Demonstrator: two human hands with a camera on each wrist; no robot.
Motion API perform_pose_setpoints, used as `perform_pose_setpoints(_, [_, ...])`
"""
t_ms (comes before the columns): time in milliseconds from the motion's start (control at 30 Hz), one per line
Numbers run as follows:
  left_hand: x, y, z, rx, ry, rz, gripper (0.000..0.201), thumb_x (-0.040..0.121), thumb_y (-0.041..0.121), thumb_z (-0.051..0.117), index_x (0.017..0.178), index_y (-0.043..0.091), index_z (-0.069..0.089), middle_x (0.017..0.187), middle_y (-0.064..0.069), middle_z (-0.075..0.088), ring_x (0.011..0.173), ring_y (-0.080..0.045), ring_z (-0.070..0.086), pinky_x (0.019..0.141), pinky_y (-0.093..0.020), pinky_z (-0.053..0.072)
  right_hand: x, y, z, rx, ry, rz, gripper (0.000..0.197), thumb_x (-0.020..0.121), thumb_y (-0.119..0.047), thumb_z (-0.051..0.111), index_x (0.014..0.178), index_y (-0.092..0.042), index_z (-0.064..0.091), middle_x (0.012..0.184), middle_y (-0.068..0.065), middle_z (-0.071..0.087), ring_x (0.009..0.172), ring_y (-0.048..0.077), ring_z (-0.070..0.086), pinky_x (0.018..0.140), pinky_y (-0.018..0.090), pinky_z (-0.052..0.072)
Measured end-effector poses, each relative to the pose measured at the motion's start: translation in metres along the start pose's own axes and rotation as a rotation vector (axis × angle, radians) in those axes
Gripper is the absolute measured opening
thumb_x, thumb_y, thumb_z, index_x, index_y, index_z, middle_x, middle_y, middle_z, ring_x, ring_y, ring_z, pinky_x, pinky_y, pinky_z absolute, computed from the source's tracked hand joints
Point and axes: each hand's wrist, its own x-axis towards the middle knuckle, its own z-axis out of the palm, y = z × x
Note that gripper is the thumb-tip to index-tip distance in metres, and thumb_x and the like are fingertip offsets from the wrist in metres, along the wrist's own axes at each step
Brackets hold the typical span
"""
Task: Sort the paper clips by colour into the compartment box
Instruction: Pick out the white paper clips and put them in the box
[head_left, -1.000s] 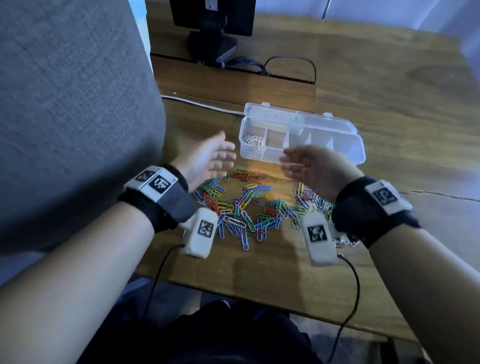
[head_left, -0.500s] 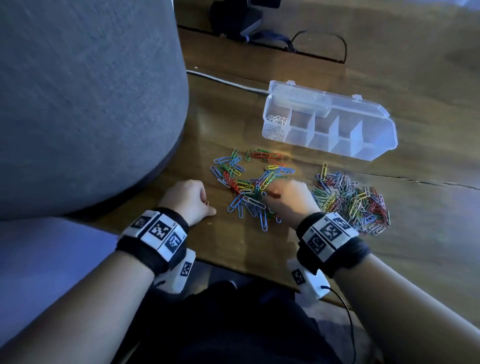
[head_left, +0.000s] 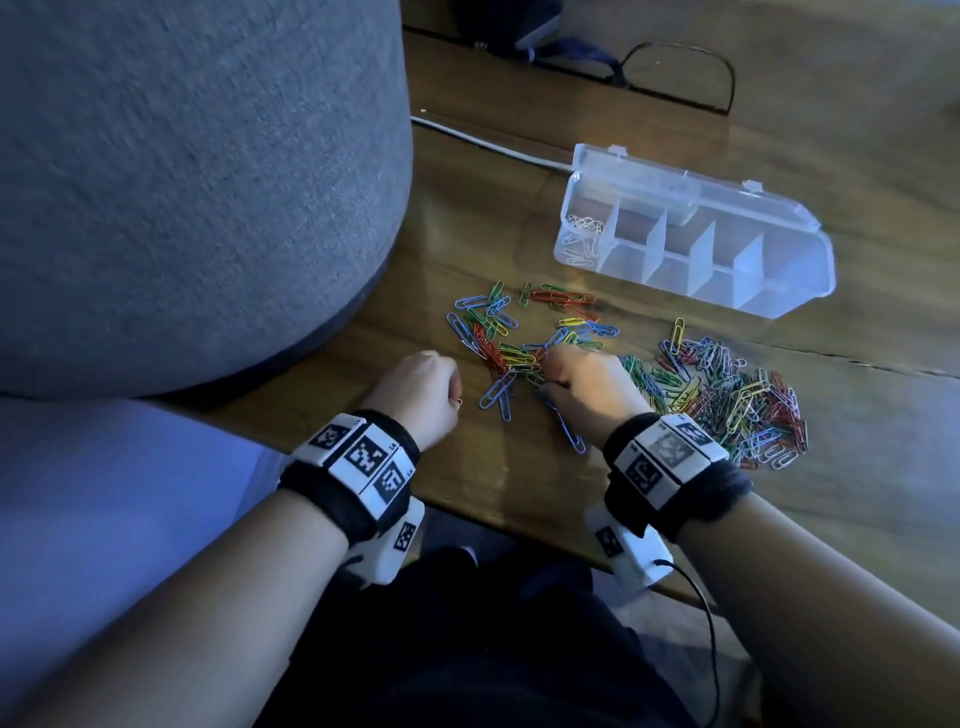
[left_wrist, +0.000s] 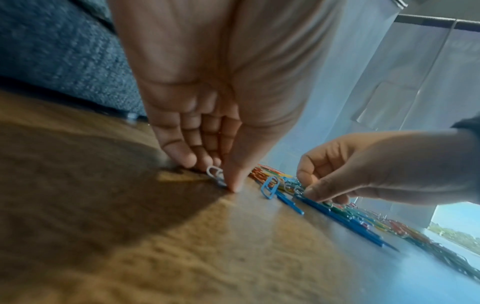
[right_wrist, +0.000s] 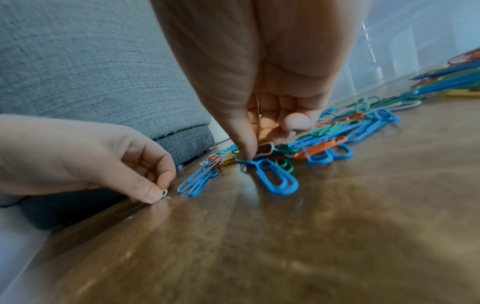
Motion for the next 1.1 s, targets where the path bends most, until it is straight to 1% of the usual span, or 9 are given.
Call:
perform_pose_setpoints(167, [0.01, -0.001, -0.009, -0.26, 0.078, 0.027, 0.005, 0.085, 0.01, 0.063, 0.082, 0.015, 0.061, 0.08, 0.003, 0.059, 0.078, -0.015, 0.057, 0.068, -0.021, 0.039, -0.001, 0.013, -0.016, 0.249, 0.154, 0.122, 0.013, 0.082, -0.012, 0.066, 0.094, -0.014, 0.067, 0.086, -0.001, 0.065, 0.081, 0.017, 0.059, 0.07, 0.021, 0.041])
perform_pose_setpoints(267, [0.02, -0.002, -0.014, -0.435, 0.083, -0.011, 0.012, 0.09, 0.007, 0.053, 0.09, 0.018, 0.056, 0.083, -0.002, 0.061, 0.074, -0.019, 0.056, 0.071, -0.028, 0.046, -0.002, 0.022, -0.02, 0.401, 0.188, 0.202, 0.02, 0.079, -0.012, 0.069, 0.097, -0.018, 0.068, 0.088, 0.003, 0.068, 0.081, 0.019, 0.061, 0.076, 0.025, 0.045])
perform_pose_setpoints(400, [0.029, 0.001, -0.017, -0.4, 0.056, -0.029, 0.017, 0.091, 0.008, 0.042, 0.09, 0.008, 0.059, 0.078, -0.002, 0.054, 0.075, -0.02, 0.048, 0.063, -0.027, 0.031, -0.001, 0.014, -0.022, 0.269, 0.257, 0.133, 0.018, 0.084, -0.013, 0.064, 0.1, -0.019, 0.068, 0.093, 0.0, 0.065, 0.082, 0.014, 0.056, 0.072, 0.018, 0.037])
perform_pose_setpoints(533, [0.035, 0.003, -0.011, -0.205, 0.047, 0.082, 0.008, 0.085, 0.011, 0.057, 0.091, 0.01, 0.063, 0.086, 0.001, 0.051, 0.078, -0.015, 0.046, 0.06, -0.018, 0.024, 0.006, -0.008, -0.011, 0.033, 0.093, -0.096, 0.026, 0.085, -0.011, 0.057, 0.108, -0.017, 0.069, 0.102, 0.003, 0.064, 0.098, 0.019, 0.055, 0.079, 0.022, 0.036])
perform_pose_setpoints(633, [0.041, 0.002, -0.007, -0.117, 0.077, 0.136, 0.009, 0.081, 0.012, 0.064, 0.09, 0.013, 0.065, 0.095, -0.003, 0.061, 0.087, -0.02, 0.056, 0.067, -0.019, 0.03, 0.015, -0.012, 0.001, -0.104, 0.01, -0.153, 0.025, 0.084, -0.014, 0.057, 0.107, -0.016, 0.067, 0.107, 0.008, 0.061, 0.107, 0.027, 0.052, 0.086, 0.031, 0.04])
perform_pose_setpoints(833, [0.045, 0.0, -0.011, -0.166, 0.061, 0.104, 0.007, 0.079, 0.018, 0.072, 0.078, 0.012, 0.068, 0.087, -0.006, 0.067, 0.083, -0.021, 0.062, 0.073, -0.026, 0.045, 0.016, -0.012, -0.003, -0.185, 0.009, -0.117, 0.017, 0.086, -0.013, 0.048, 0.096, -0.01, 0.061, 0.101, 0.011, 0.061, 0.099, 0.031, 0.055, 0.079, 0.034, 0.043])
perform_pose_setpoints(900, [0.043, -0.001, -0.016, -0.271, 0.068, 0.067, 0.006, 0.079, 0.017, 0.072, 0.077, 0.012, 0.07, 0.074, -0.003, 0.066, 0.072, -0.017, 0.061, 0.066, -0.019, 0.045, 0.015, -0.01, -0.004, -0.268, 0.01, -0.143, 0.014, 0.089, -0.013, 0.043, 0.092, -0.008, 0.056, 0.099, 0.013, 0.06, 0.098, 0.031, 0.054, 0.077, 0.032, 0.038])
perform_pose_setpoints(967, [0.041, 0.001, -0.02, -0.355, 0.062, 0.017, 0.007, 0.081, 0.016, 0.07, 0.076, 0.011, 0.069, 0.059, 0.005, 0.056, 0.057, -0.008, 0.049, 0.051, -0.009, 0.034, 0.014, -0.009, -0.003, -0.336, 0.018, -0.177, 0.012, 0.09, -0.013, 0.042, 0.09, -0.01, 0.054, 0.097, 0.012, 0.06, 0.097, 0.03, 0.054, 0.078, 0.032, 0.034])
perform_pose_setpoints(1100, [0.038, 0.003, -0.025, -0.72, -0.079, -0.158, 0.018, 0.085, 0.011, 0.061, 0.068, 0.018, 0.061, 0.057, 0.009, 0.053, 0.048, -0.002, 0.038, 0.04, -0.013, 0.028, 0.016, -0.007, -0.008, -0.345, 0.011, -0.15, 0.01, 0.087, -0.014, 0.044, 0.085, -0.011, 0.053, 0.089, 0.008, 0.06, 0.092, 0.029, 0.056, 0.073, 0.029, 0.03])
